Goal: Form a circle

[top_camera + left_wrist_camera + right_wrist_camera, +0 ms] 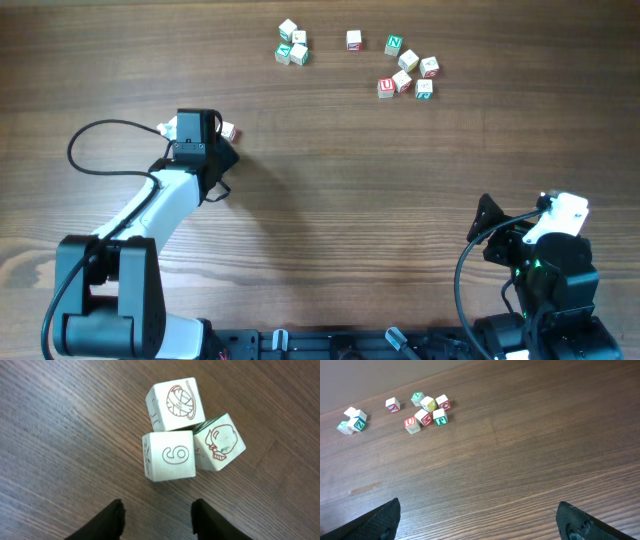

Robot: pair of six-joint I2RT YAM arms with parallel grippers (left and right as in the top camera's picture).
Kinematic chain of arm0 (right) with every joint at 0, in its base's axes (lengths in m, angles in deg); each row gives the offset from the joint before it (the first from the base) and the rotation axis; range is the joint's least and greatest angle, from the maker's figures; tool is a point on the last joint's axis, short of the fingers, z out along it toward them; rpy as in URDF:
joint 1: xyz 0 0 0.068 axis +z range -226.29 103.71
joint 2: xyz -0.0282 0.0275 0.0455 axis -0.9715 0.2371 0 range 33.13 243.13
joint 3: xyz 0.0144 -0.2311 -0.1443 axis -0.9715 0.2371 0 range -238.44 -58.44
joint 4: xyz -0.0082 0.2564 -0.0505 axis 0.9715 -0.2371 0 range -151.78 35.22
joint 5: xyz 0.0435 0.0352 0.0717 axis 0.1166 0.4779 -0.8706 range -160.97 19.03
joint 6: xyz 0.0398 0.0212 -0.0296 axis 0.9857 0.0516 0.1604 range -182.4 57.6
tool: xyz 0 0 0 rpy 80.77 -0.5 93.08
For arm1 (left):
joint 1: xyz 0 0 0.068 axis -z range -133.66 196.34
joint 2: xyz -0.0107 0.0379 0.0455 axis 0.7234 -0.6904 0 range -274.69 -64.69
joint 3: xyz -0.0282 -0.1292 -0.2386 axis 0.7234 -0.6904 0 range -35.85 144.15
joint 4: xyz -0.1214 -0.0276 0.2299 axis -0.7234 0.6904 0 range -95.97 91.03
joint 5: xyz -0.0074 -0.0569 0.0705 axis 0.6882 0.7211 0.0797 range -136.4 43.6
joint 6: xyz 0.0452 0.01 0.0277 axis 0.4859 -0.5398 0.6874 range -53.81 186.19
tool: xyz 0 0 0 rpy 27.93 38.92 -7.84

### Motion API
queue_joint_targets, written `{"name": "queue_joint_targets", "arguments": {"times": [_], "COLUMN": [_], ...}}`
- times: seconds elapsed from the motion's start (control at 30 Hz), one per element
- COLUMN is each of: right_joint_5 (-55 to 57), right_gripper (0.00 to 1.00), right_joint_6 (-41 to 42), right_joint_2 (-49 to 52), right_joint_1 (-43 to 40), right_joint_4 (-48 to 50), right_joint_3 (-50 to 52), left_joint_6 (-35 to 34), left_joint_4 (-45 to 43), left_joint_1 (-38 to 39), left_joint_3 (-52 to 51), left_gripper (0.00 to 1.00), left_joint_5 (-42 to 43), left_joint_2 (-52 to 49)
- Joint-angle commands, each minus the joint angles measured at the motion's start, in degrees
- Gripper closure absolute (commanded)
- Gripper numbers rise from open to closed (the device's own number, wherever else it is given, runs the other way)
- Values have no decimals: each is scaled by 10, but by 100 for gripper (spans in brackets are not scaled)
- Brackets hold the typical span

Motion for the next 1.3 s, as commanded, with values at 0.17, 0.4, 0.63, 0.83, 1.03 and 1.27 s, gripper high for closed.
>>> {"name": "queue_joint_targets", "arguments": {"times": [0.17,0.4,0.63,0.83,1.03,1.27], "right_joint_5": [-3,-3,-3,-3,-3,-3], "right_gripper": [0,0,0,0,0,0], "right_joint_6": [-6,-6,-6,-6,-6,-6], "right_joint_2": [2,2,2,2,2,2], "right_joint_1": [1,1,1,1,1,1], "right_joint_4": [1,1,1,1,1,1], "right_joint_3": [2,2,2,2,2,2], "left_joint_6": [38,40,40,40,40,40], "left_joint_4": [-41,-52,-72,-78,-75,-17], "left_joint_1": [-2,-2,-2,-2,-2,-2], "left_joint_3": [-2,-2,-2,-2,-2,-2], "left_gripper": [46,46,46,63,65,71], "left_joint_5": [-18,-18,-17,-18,-18,-18], "left_joint_2": [-36,-40,-75,-83,-83,-82]}}
